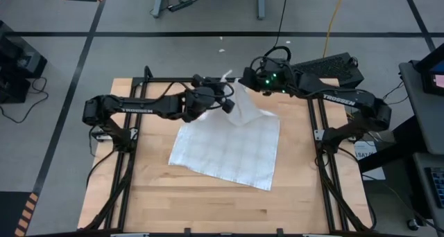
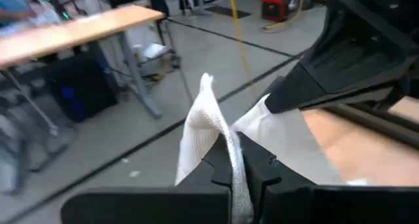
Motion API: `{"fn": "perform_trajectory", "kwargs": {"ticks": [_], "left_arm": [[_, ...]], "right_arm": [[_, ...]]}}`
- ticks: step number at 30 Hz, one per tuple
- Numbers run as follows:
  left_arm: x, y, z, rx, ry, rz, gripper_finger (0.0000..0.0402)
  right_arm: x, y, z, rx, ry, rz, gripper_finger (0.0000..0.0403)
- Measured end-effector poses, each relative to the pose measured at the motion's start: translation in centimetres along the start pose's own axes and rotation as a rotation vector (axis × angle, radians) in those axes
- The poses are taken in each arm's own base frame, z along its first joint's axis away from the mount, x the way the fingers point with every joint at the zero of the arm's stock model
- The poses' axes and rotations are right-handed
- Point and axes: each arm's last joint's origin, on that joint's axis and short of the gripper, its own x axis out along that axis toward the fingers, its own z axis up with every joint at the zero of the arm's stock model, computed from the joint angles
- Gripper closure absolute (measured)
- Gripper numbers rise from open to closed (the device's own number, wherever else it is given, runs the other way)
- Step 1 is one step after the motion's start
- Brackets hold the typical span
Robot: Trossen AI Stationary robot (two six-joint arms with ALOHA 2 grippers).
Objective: Roll towel into tight, uniform cylinder
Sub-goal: Roll the white towel
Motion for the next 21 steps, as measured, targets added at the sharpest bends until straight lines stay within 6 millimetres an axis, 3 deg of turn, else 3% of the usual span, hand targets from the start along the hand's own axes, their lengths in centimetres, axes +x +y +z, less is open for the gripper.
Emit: {"fn": "perform_trajectory", "kwargs": {"ticks": [5,9,14,21], "left_arm": [[0.7,2.4,1.8,-0.008,-0.07,0.018,0.0396],[1.5,3.3,2.4,-0.058,-0.115,-0.005,0.0396],[2.0,2.9,1.7,-0.071,-0.08,-0.023,0.0396],[0.9,0.9,0.9,-0.039,-0.05,-0.021,0.0396]], "right_arm": [[1.3,0.1,3.9,0.012,-0.05,0.221,0.0399],[1.5,-0.3,6.1,0.051,-0.067,0.32,0.0399],[1.6,-0.5,6.0,0.042,0.025,0.333,0.0399],[1.8,-0.5,5.0,0.043,0.101,0.314,0.0399]]}}
